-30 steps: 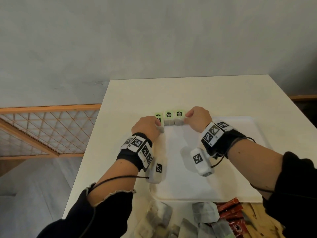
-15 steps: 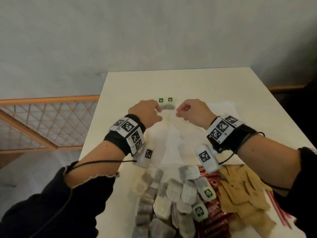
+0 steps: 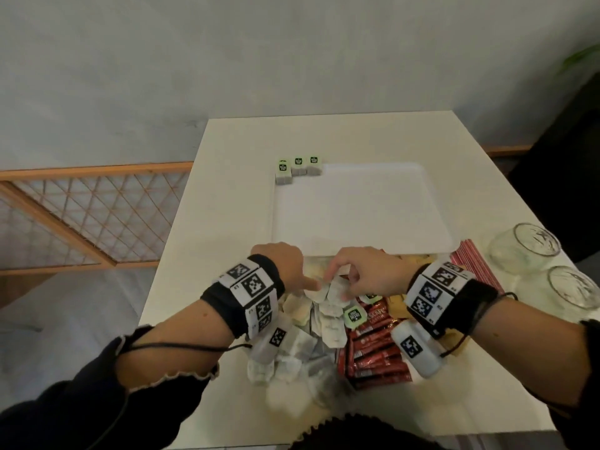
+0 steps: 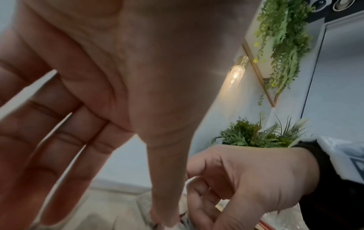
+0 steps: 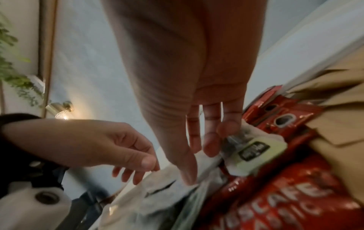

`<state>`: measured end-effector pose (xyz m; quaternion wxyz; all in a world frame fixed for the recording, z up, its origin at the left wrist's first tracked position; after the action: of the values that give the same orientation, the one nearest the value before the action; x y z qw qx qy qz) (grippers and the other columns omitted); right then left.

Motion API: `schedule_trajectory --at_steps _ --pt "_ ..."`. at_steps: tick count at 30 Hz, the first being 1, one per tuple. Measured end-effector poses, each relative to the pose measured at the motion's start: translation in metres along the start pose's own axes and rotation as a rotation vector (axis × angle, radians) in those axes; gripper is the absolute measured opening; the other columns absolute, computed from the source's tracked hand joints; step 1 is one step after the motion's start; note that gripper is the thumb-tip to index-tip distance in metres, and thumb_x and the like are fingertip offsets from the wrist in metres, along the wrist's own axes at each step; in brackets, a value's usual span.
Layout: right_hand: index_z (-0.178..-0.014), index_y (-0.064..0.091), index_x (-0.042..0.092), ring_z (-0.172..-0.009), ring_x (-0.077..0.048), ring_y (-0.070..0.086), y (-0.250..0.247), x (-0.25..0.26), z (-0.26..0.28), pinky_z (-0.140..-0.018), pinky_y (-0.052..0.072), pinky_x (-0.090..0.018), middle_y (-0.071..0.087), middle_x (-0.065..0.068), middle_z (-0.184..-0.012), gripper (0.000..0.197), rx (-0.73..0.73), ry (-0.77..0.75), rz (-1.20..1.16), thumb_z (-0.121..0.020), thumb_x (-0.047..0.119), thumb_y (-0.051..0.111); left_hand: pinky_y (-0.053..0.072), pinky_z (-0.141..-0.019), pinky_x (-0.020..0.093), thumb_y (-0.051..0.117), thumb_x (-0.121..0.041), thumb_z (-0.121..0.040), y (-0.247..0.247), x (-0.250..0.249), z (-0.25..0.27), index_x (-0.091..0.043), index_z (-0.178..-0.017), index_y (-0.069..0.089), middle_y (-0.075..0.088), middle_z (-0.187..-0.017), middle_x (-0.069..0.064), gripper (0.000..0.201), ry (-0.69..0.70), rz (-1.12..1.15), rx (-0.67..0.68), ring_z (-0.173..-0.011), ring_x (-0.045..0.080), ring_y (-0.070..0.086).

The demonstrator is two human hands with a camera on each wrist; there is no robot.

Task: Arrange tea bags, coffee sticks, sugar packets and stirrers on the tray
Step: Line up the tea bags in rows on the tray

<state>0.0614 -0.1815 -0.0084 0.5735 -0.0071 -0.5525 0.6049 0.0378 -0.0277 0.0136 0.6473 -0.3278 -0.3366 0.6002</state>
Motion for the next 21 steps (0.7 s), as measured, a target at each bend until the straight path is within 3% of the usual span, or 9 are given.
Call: schedule_trajectory --at_steps 2,5,7,9,13,15,17,19,21 --pt "-0.11 0.064 0.031 -0.069 0.002 0.054 0.008 0.001 0.002 -0.057 0.038 -0.006 0.048 0.022 -0.102 0.037 0.015 -0.044 0.087 -0.078 0.016 0.078 0.042 -0.06 0.027 0.046 -0.078 -0.082 0.007 -0.005 0.003 -0.015 -0.065 0.051 0.054 -0.066 -0.003 0.065 -0.029 -0.021 0.008 -0.063 0.015 0.054" --pt "-0.11 0.062 0.027 -0.067 0.01 0.046 0.013 0.004 0.004 -0.06 0.035 -0.002 0.045 0.024 -0.095 0.035 -0.008 -0.072 0.166 -0.08 0.012 0.074 0.044 -0.066 0.028 0.053 -0.076 -0.079 0.015 -0.01 0.003 -0.015 -0.073 0.051 0.057 -0.073 -0.003 0.061 -0.047 0.011 0.023 -0.072 0.017 0.057" --pt "-0.11 0.062 0.025 -0.068 0.012 0.041 0.014 0.006 0.004 -0.061 0.034 -0.004 0.046 0.02 -0.099 0.033 -0.018 -0.088 0.207 -0.081 0.011 0.072 0.047 -0.067 0.029 0.062 -0.07 -0.077 0.019 -0.01 0.003 -0.015 -0.076 0.051 0.059 -0.076 -0.003 0.056 -0.045 0.077 0.039 -0.072 0.017 0.058" --pt "-0.108 0.063 0.022 -0.07 0.009 0.039 0.014 0.006 0.002 -0.061 0.032 -0.008 0.047 0.012 -0.102 0.027 -0.005 -0.105 0.276 -0.083 0.016 0.071 0.045 -0.065 0.029 0.069 -0.064 -0.076 0.02 -0.008 0.001 -0.014 -0.069 0.049 0.056 -0.068 -0.001 0.054 -0.032 0.17 0.046 -0.064 0.016 0.054" --pt "-0.094 0.068 0.02 -0.072 0.006 0.043 0.002 0.007 -0.001 -0.066 0.033 -0.017 0.05 0.01 -0.097 0.01 -0.008 -0.125 0.296 -0.086 0.026 0.069 0.035 -0.056 0.026 0.077 -0.054 -0.074 0.021 -0.003 0.0 -0.01 -0.067 0.044 0.056 -0.073 0.02 0.055 -0.004 0.246 0.048 -0.059 0.016 0.043" --pt "-0.093 0.07 0.019 -0.074 0.004 0.045 0.0 0.013 -0.003 -0.069 0.033 -0.017 0.052 0.008 -0.1 0.011 -0.014 -0.162 0.266 -0.086 0.028 0.069 0.038 -0.058 0.025 0.076 -0.044 -0.079 0.024 -0.002 0.001 -0.008 -0.08 0.058 0.059 -0.075 0.01 0.04 0.027 0.237 0.065 -0.068 0.018 0.05" --pt "-0.091 0.071 0.022 -0.087 -0.003 0.051 0.006 0.019 -0.009 -0.078 0.037 -0.02 0.055 0.005 -0.11 0.008 0.019 -0.206 0.269 -0.086 0.027 0.07 0.047 -0.066 0.028 0.074 -0.032 -0.08 0.025 -0.001 0.001 -0.006 -0.094 0.068 0.066 -0.087 0.008 0.031 0.05 0.25 0.065 -0.078 0.021 0.059" --pt "-0.088 0.071 0.025 -0.101 -0.01 0.054 0.014 0.022 -0.015 -0.087 0.041 -0.028 0.058 0.005 -0.114 0.003 0.054 -0.216 0.255 -0.086 0.025 0.069 0.049 -0.066 0.03 0.078 -0.029 -0.076 0.025 0.0 -0.001 -0.007 -0.087 0.068 0.067 -0.082 0.005 0.027 0.053 0.265 0.046 -0.077 0.021 0.061" --pt "-0.088 0.07 0.024 -0.096 -0.013 0.057 0.018 0.021 -0.019 -0.086 0.045 -0.032 0.062 0.007 -0.102 0.004 0.034 -0.192 0.204 -0.086 0.024 0.067 0.04 -0.055 0.025 0.076 -0.028 -0.079 0.024 -0.001 -0.002 -0.01 -0.073 0.058 0.054 -0.067 0.0 0.026 0.061 0.256 0.022 -0.068 0.019 0.052"
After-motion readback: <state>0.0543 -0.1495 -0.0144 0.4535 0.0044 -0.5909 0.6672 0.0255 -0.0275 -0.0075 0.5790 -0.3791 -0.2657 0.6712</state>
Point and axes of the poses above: each hand's wrist, its own z-axis away from the middle knuckle, its own y-axis out of the palm, x = y × z, the point moved 5 cm from there along -z, towards the middle knuckle
